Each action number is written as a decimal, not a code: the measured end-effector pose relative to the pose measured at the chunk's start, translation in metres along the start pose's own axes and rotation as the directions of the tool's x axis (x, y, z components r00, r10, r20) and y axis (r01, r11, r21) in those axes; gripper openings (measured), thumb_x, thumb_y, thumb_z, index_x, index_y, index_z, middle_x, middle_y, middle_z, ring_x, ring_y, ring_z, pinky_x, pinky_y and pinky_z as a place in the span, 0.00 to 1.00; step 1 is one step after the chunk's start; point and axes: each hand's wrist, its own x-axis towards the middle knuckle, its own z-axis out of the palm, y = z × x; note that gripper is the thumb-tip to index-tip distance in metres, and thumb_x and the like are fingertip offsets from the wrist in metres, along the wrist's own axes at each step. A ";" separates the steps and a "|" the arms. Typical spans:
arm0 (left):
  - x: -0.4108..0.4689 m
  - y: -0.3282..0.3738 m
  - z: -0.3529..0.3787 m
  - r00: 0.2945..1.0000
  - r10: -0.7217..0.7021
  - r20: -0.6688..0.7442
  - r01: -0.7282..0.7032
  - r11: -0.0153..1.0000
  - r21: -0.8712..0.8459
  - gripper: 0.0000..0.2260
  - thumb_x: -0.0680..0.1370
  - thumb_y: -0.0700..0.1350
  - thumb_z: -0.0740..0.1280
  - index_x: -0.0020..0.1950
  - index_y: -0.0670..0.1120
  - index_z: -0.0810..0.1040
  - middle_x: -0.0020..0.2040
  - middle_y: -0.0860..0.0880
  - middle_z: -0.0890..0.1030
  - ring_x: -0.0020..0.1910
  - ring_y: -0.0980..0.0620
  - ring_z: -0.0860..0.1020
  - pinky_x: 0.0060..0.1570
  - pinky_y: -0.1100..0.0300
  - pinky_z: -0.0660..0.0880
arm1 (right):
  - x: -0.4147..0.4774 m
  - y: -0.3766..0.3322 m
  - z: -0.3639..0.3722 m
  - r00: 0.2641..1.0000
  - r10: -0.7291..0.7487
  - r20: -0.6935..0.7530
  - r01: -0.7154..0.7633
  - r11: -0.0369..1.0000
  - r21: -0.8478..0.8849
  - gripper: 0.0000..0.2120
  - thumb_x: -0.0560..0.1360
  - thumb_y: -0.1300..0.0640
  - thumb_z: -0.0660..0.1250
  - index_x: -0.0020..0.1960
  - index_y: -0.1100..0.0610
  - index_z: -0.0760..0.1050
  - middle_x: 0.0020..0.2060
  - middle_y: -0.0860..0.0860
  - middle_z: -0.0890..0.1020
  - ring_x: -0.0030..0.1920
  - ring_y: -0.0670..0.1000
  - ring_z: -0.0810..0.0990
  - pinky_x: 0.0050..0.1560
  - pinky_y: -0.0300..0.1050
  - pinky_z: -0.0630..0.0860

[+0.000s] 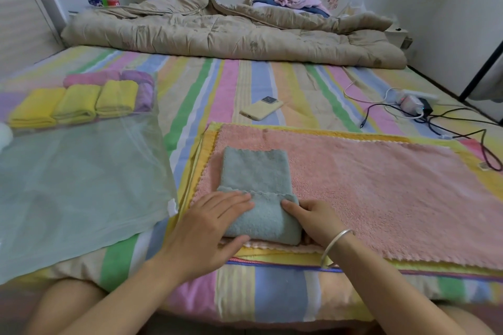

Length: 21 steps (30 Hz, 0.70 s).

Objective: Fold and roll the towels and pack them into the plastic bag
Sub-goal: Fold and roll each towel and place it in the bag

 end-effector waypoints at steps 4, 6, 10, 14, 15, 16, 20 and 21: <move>0.004 -0.006 -0.001 0.998 -0.037 0.059 0.040 0.998 -0.046 0.24 0.72 0.54 0.68 0.69 0.53 0.73 0.68 0.58 0.74 0.68 0.60 0.71 0.67 0.56 0.69 | -0.004 0.001 -0.009 0.982 -0.180 -0.059 0.178 0.984 -0.026 0.13 0.72 0.48 0.71 0.49 0.56 0.78 0.34 0.48 0.80 0.28 0.46 0.77 0.31 0.46 0.77; 0.009 -0.009 -0.002 0.995 -0.091 0.028 0.093 0.992 -0.090 0.22 0.71 0.51 0.66 0.65 0.54 0.76 0.62 0.59 0.78 0.62 0.60 0.75 0.64 0.57 0.71 | -0.008 0.004 -0.014 0.825 -0.557 -0.101 0.524 0.819 -0.234 0.18 0.69 0.44 0.73 0.54 0.51 0.75 0.48 0.45 0.80 0.46 0.43 0.79 0.47 0.45 0.78; 0.030 -0.020 -0.011 0.975 -0.222 0.009 0.219 0.954 -0.206 0.17 0.69 0.56 0.63 0.56 0.57 0.79 0.47 0.58 0.83 0.47 0.57 0.79 0.49 0.55 0.75 | -0.007 0.005 -0.017 0.499 -0.821 0.279 0.782 0.287 -0.554 0.31 0.66 0.38 0.69 0.65 0.52 0.72 0.67 0.45 0.73 0.71 0.48 0.66 0.70 0.44 0.61; 0.054 -0.032 -0.015 0.936 -0.347 0.054 0.338 0.846 -0.412 0.16 0.69 0.63 0.65 0.47 0.53 0.79 0.41 0.56 0.81 0.40 0.57 0.79 0.43 0.51 0.76 | 0.014 0.001 -0.011 0.649 -0.760 0.023 0.687 0.573 -0.447 0.22 0.67 0.45 0.67 0.60 0.49 0.73 0.49 0.47 0.82 0.49 0.49 0.79 0.50 0.45 0.74; 0.060 -0.036 -0.014 0.909 -0.410 0.074 0.394 0.791 -0.468 0.19 0.69 0.65 0.66 0.47 0.51 0.79 0.41 0.55 0.80 0.40 0.56 0.78 0.44 0.51 0.76 | 0.021 -0.003 -0.011 0.720 -0.692 -0.046 0.646 0.693 -0.320 0.20 0.69 0.47 0.68 0.59 0.49 0.72 0.46 0.46 0.82 0.46 0.48 0.80 0.46 0.44 0.76; 0.066 -0.040 -0.012 0.872 -0.480 0.096 0.455 0.722 -0.521 0.24 0.69 0.68 0.67 0.48 0.49 0.80 0.41 0.53 0.80 0.40 0.54 0.78 0.44 0.53 0.75 | 0.030 -0.006 -0.011 0.778 -0.624 -0.079 0.601 0.774 -0.199 0.18 0.71 0.49 0.70 0.58 0.49 0.72 0.45 0.45 0.82 0.44 0.46 0.81 0.45 0.45 0.77; 0.092 -0.060 0.000 0.728 -0.673 0.128 0.628 0.581 -0.517 0.18 0.74 0.62 0.67 0.45 0.46 0.79 0.37 0.51 0.80 0.38 0.53 0.78 0.35 0.63 0.70 | 0.070 -0.022 -0.006 0.906 -0.392 -0.159 0.396 0.918 -0.006 0.13 0.74 0.48 0.69 0.56 0.48 0.71 0.45 0.46 0.82 0.44 0.45 0.81 0.46 0.47 0.78; 0.098 -0.065 0.005 0.700 -0.703 0.122 0.664 0.579 -0.474 0.20 0.75 0.61 0.66 0.43 0.43 0.78 0.35 0.49 0.79 0.37 0.50 0.78 0.34 0.60 0.69 | 0.078 -0.024 -0.003 0.921 -0.346 -0.178 0.349 0.937 -0.018 0.12 0.74 0.47 0.68 0.55 0.48 0.71 0.45 0.47 0.82 0.44 0.45 0.81 0.47 0.47 0.77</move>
